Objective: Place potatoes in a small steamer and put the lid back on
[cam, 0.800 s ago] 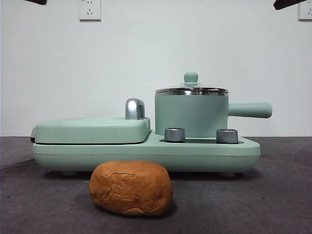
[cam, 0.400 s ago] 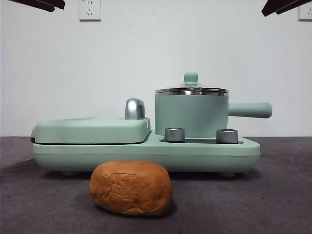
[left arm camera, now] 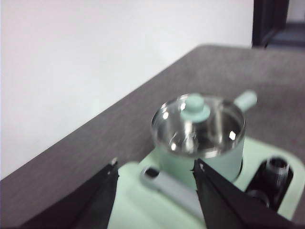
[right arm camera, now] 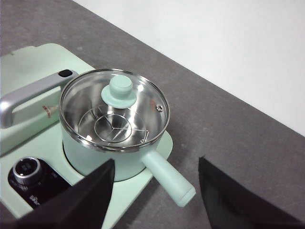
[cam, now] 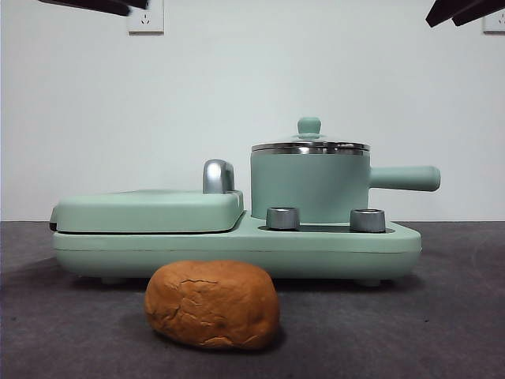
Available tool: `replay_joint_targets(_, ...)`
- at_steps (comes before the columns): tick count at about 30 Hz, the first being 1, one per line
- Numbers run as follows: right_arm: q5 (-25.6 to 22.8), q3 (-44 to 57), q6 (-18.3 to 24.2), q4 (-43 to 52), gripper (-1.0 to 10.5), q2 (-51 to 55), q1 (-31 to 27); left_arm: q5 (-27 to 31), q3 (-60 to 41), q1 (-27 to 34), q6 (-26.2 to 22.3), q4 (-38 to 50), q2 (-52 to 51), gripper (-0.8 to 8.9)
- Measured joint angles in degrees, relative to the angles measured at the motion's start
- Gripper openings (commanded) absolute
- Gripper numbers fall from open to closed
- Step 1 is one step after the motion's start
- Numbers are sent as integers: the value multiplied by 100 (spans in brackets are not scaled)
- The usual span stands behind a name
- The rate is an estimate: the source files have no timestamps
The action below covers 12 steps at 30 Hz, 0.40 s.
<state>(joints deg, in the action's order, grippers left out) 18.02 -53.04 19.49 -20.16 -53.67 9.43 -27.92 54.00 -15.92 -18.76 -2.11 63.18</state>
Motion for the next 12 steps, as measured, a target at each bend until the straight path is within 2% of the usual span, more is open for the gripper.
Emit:
replay_joint_targets(6, 0, 0, -151, 20, 278, 42, 0, 210, 59, -415, 782, 1032, 850, 250)
replay_joint_targets(12, -2, 0, -177, 22, 278, 42, 0, 269, 743, -793, 979, 1093, 1956, 250)
